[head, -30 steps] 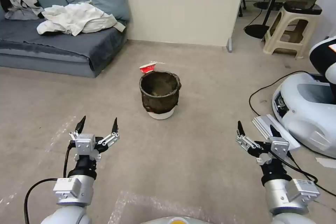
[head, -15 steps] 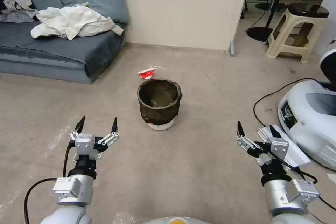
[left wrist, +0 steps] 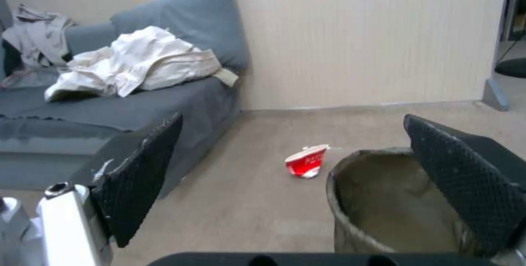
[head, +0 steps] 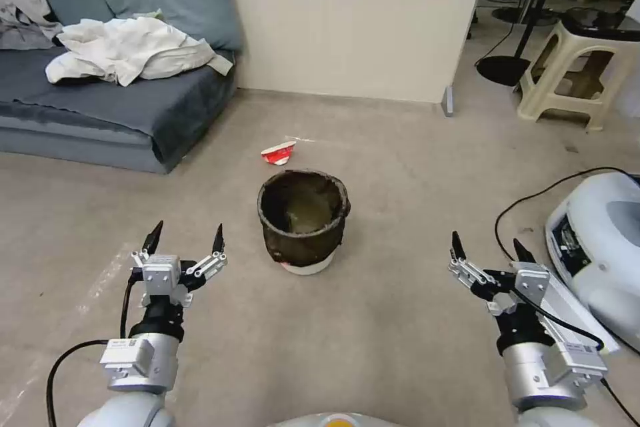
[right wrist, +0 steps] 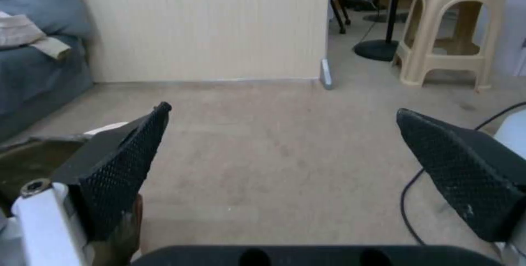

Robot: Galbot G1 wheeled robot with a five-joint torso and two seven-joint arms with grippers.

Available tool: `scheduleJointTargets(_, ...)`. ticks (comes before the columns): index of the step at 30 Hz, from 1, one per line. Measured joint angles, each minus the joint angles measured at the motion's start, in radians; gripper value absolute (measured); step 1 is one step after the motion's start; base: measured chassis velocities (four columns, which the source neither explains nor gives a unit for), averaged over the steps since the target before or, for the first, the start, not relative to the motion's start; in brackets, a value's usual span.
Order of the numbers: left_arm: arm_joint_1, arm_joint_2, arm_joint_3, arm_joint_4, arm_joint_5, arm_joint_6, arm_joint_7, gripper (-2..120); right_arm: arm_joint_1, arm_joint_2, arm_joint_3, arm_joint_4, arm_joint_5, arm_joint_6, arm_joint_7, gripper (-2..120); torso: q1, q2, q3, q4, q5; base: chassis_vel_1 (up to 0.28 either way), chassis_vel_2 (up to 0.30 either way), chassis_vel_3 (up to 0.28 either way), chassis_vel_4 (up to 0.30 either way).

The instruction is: Pick up the trash can from the floor.

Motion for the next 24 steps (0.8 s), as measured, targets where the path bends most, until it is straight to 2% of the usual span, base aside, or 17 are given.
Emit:
scheduleJointTargets(6, -0.001, 0.000, 0.000, 0.002, -0.004, 0.004, 0.000, 100, 0.000, 0.000, -0.002, 0.000, 0.000, 0.001, 0.001, 100, 0.000, 0.000, 0.000, 0.0003, -0.0001, -0.135, 0.136, 0.142, -0.140)
scheduleJointTargets(13, -0.028, 0.008, -0.001, 0.011, -0.030, 0.051, 0.004, 100, 0.002, 0.000, -0.005, -0.008, 0.000, 0.027, 0.002, 100, 0.000, 0.000, 0.000, 0.0002, -0.0001, -0.089, 0.111, 0.115, -0.105)
scheduleJointTargets(15, -0.053, 0.019, -0.004, 0.017, -0.057, 0.105, 0.034, 100, 0.004, 0.000, -0.005, -0.010, 0.000, 0.029, 0.004, 100, 0.000, 0.000, 0.000, 0.0001, 0.0000, -0.024, 0.003, 0.013, -0.026)
scheduleJointTargets(16, -0.068, 0.029, -0.006, 0.017, -0.088, 0.159, 0.055, 100, 0.005, 0.000, -0.005, -0.011, 0.000, 0.029, 0.005, 100, 0.000, 0.000, 0.000, 0.0003, 0.0000, 0.000, 0.000, 0.000, 0.000)
scheduleJointTargets(17, -0.068, 0.029, -0.006, 0.017, -0.088, 0.159, 0.055, 100, 0.005, 0.000, -0.005, -0.011, 0.000, 0.029, 0.005, 100, 0.000, 0.000, 0.000, 0.0003, 0.0000, 0.000, 0.000, 0.000, 0.000)
scheduleJointTargets(19, -0.095, 0.048, -0.007, 0.024, -0.128, 0.239, 0.086, 100, 0.006, -0.001, -0.005, -0.013, 0.001, 0.029, 0.008, 100, 0.000, 0.000, 0.000, 0.0002, 0.0000, 0.000, 0.000, 0.000, 0.000)
scheduleJointTargets(21, -0.136, 0.070, -0.002, 0.045, -0.167, 0.307, 0.094, 100, 0.006, -0.002, -0.004, -0.016, 0.001, 0.030, 0.012, 100, 0.000, 0.000, 0.000, 0.0002, 0.0000, 0.000, 0.000, 0.000, 0.000)
scheduleJointTargets(22, -0.136, 0.070, -0.002, 0.045, -0.167, 0.307, 0.094, 100, 0.006, -0.002, -0.004, -0.016, 0.001, 0.030, 0.012, 100, 0.000, 0.000, 0.000, 0.0002, 0.0000, 0.000, 0.000, 0.000, 0.000)
scheduleJointTargets(24, -0.175, 0.085, 0.008, 0.064, -0.206, 0.356, 0.089, 100, 0.007, -0.003, -0.003, -0.020, 0.002, 0.031, 0.016, 100, 0.000, 0.000, 0.000, 0.0001, 0.0000, 0.000, 0.000, 0.000, 0.000)
